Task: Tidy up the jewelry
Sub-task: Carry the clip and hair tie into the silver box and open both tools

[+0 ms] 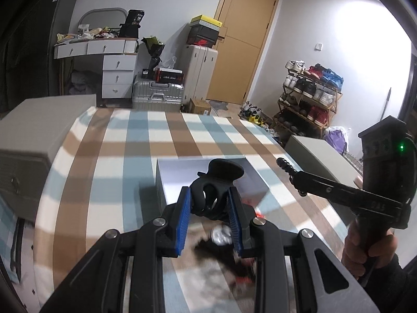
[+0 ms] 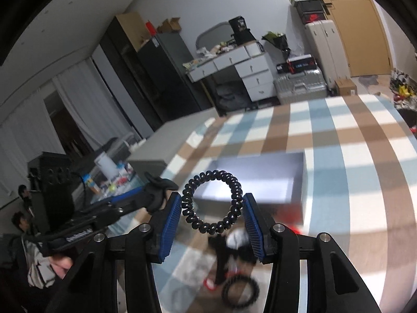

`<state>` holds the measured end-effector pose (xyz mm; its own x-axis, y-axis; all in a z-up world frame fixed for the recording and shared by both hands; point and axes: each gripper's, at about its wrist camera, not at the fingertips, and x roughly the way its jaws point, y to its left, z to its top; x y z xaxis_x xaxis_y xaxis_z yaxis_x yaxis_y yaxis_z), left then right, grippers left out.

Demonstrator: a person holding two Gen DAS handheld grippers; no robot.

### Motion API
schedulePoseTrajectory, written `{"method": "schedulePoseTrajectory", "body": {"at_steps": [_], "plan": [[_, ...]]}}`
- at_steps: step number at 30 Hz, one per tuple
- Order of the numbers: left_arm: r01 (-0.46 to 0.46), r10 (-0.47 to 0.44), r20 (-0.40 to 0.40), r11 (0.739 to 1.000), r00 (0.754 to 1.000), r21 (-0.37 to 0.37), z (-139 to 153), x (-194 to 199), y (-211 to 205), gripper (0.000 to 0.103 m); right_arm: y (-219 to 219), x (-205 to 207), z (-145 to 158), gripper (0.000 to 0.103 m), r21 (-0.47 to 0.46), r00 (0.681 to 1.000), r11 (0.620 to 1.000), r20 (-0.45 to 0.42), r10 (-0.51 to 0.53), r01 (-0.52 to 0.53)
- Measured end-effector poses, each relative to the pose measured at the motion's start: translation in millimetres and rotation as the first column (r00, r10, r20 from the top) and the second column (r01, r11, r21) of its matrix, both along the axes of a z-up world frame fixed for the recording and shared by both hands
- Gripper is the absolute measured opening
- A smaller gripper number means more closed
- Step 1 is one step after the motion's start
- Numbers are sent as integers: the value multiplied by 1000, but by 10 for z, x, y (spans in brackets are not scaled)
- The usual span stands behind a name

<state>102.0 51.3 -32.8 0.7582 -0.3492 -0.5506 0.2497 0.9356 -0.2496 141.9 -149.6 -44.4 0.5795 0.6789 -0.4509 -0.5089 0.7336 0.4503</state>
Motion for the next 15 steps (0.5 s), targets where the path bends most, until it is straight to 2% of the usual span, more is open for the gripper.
{"method": "schedulePoseTrajectory", "body": {"at_steps": [3,7,15], "plan": [[4,-4,-11,1000,1000,7,-27,227,-18,22,29,265,22,47,3,1000,1000,-6,10,-10],[26,-26,-65,1000,998,6,-155,499,-83,22,96,514,-39,47,-5,999,1000,-24,30,-30],[51,-48,-143,998,989,24,-327,765,-229,22,193,889,-313,47,-30,996,999,-80,39,-41]]}}
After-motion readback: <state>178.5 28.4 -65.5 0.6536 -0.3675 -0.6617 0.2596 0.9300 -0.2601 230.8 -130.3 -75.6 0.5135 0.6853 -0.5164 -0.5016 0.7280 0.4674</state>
